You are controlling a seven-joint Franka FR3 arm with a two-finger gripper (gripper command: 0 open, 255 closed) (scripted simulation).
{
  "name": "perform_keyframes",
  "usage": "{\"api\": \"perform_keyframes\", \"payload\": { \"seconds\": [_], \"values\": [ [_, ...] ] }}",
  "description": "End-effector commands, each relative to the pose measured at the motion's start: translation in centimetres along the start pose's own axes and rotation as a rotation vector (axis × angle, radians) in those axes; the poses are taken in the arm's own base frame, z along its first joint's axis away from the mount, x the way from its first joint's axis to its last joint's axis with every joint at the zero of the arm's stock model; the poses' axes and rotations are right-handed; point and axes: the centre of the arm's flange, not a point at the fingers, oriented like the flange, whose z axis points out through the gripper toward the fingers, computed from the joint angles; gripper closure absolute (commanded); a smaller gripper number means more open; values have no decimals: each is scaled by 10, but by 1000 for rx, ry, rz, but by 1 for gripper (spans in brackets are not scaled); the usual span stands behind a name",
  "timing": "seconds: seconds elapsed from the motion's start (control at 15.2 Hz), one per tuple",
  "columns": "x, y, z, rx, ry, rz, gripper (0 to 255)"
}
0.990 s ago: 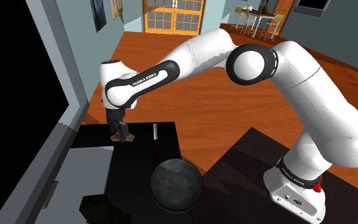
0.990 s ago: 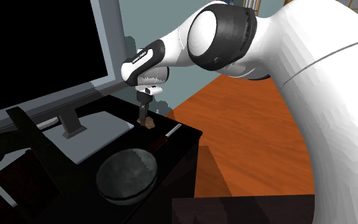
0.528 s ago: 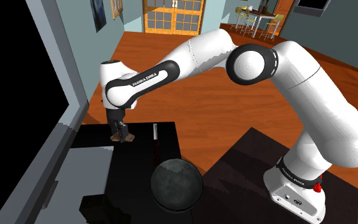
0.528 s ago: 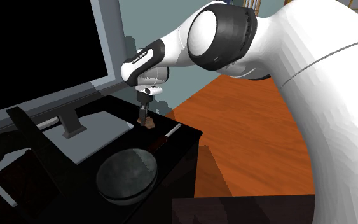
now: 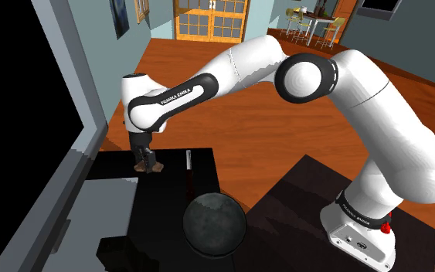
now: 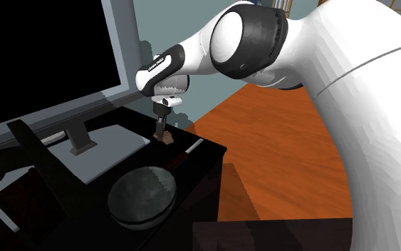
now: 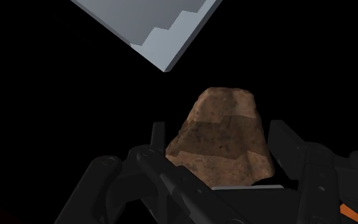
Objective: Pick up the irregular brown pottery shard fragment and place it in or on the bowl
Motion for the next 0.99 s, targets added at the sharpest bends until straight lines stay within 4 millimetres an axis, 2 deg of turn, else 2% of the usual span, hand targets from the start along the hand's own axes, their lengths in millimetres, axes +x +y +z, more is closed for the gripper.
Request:
{"api": "perform_keyframes", "payload": {
  "seconds": [0.0, 0.92],
  "values": [
    [0, 1, -5, 0, 0, 0, 255],
    [-10, 9, -78, 0, 0, 0, 255]
  ]
}}
